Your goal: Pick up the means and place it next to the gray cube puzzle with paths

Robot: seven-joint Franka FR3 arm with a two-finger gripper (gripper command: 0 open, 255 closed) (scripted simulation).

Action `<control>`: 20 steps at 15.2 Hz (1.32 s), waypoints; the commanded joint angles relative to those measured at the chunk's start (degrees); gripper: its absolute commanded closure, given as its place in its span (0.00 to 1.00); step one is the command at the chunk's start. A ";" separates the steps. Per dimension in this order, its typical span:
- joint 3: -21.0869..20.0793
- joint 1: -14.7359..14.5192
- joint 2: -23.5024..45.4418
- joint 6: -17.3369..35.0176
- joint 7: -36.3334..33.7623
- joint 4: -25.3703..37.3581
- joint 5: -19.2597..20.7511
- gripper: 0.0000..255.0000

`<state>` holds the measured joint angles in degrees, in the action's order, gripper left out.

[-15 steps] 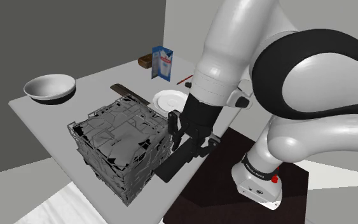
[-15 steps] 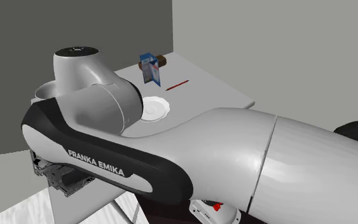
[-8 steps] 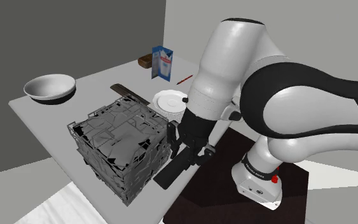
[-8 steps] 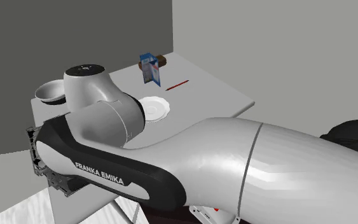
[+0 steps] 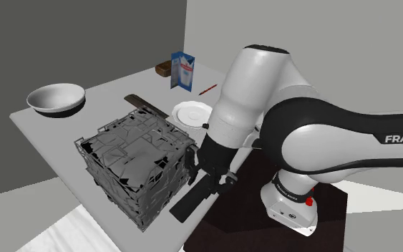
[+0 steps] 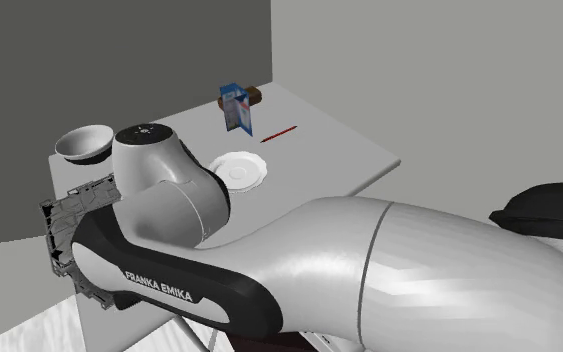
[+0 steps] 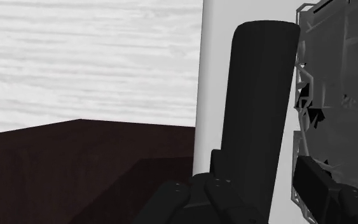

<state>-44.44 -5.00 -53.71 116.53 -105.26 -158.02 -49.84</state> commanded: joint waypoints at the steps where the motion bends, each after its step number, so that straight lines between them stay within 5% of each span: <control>1: -1.80 0.10 1.64 1.91 0.54 -1.59 -1.39 1.00; 10: -6.25 -0.01 5.29 8.30 2.62 -4.45 -5.83 1.00; 11: -6.24 -0.01 5.29 8.30 2.62 -4.45 -5.83 0.00; 13: -17.01 7.12 6.68 5.22 -11.71 4.56 3.46 0.00; 14: -19.05 8.83 6.63 4.25 -13.68 6.26 4.70 0.00; 20: -24.48 11.49 9.57 9.70 -12.63 4.80 1.84 0.00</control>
<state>-67.80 5.73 -44.84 125.11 -117.98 -152.93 -47.57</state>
